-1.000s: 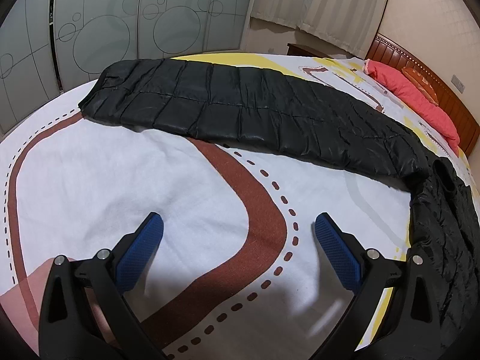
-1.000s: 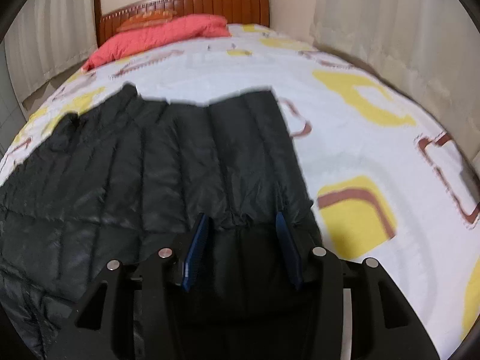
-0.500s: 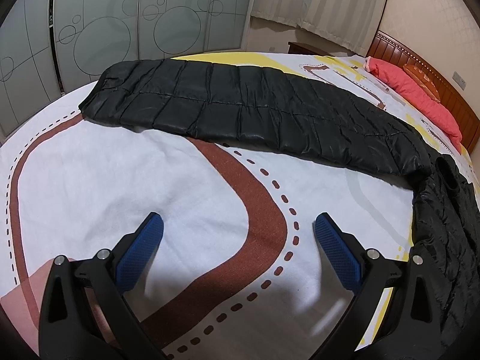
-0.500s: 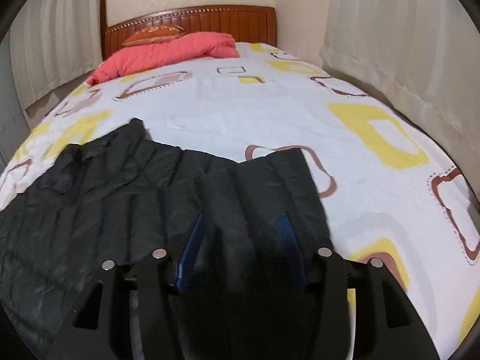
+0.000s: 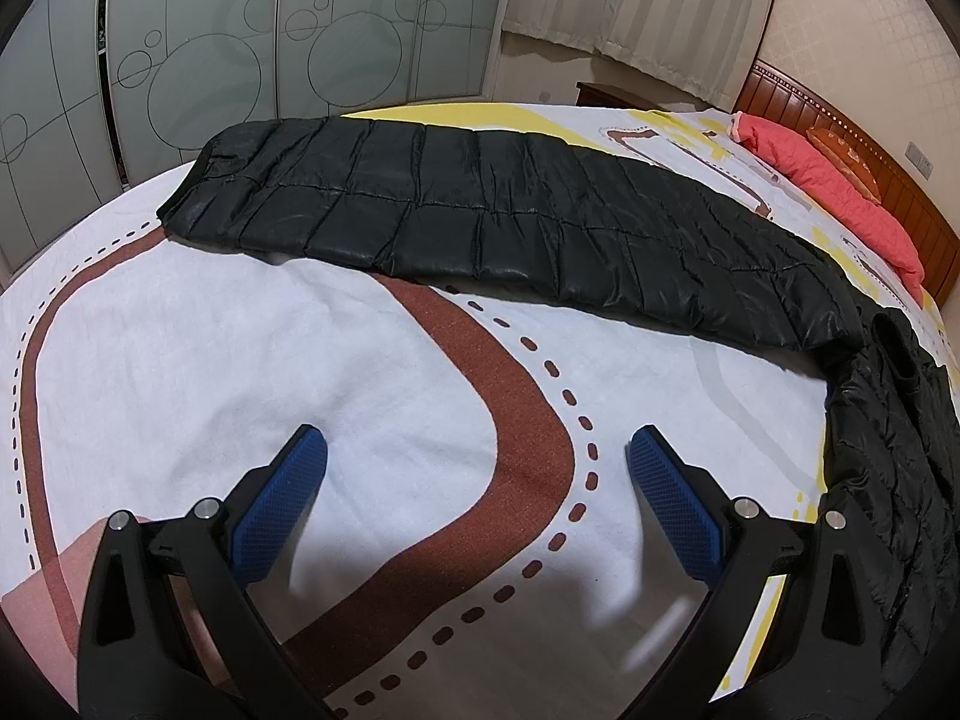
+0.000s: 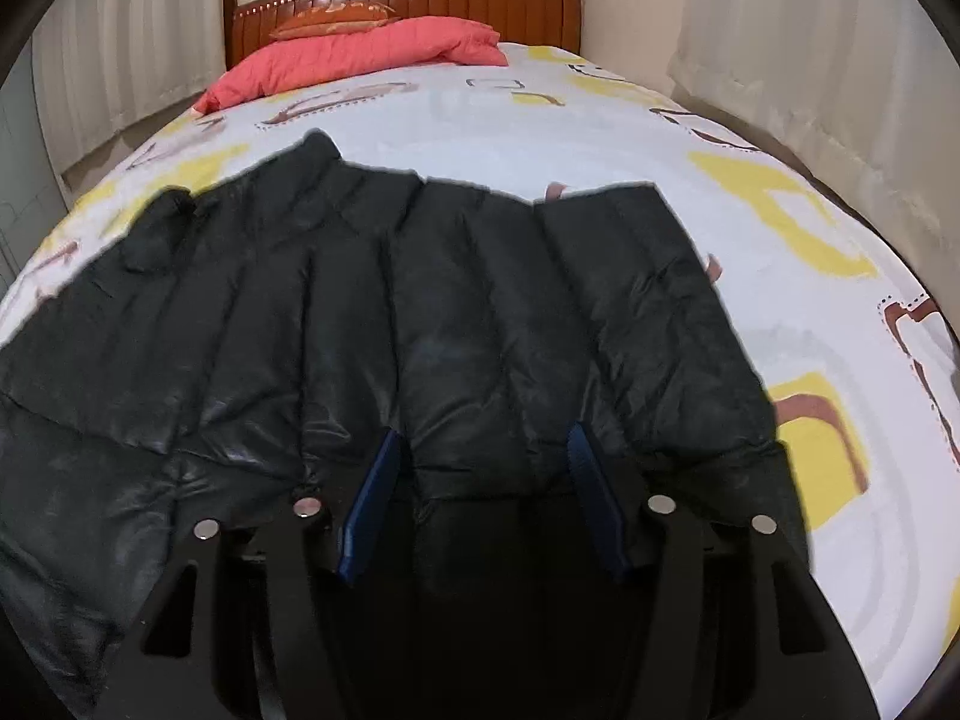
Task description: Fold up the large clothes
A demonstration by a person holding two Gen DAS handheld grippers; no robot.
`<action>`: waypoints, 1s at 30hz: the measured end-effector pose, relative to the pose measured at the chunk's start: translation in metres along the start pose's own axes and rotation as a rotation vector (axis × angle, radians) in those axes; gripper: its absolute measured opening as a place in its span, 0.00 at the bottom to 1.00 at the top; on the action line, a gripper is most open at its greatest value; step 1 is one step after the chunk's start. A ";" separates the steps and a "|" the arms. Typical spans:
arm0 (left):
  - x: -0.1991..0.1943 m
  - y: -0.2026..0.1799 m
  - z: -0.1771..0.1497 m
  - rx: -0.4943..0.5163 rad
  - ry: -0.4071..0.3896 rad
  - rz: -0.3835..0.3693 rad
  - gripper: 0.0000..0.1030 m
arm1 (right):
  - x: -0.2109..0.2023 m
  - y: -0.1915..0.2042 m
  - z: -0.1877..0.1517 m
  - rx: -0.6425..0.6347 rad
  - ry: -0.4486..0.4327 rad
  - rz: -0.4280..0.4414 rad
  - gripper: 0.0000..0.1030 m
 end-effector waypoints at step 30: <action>0.056 0.123 0.103 -0.463 -0.081 -0.044 0.07 | -0.011 0.004 -0.009 -0.011 -0.038 -0.017 0.60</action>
Point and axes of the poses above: each gripper's, at about its wrist camera, not at the fingertips, and x roughly the way its jaws point, y to its left, z to its top, the point moved 7 cm from there along x, roughly the way its jaws point, and after that the axes turned 11 degrees about z, right-handed, at the moved point
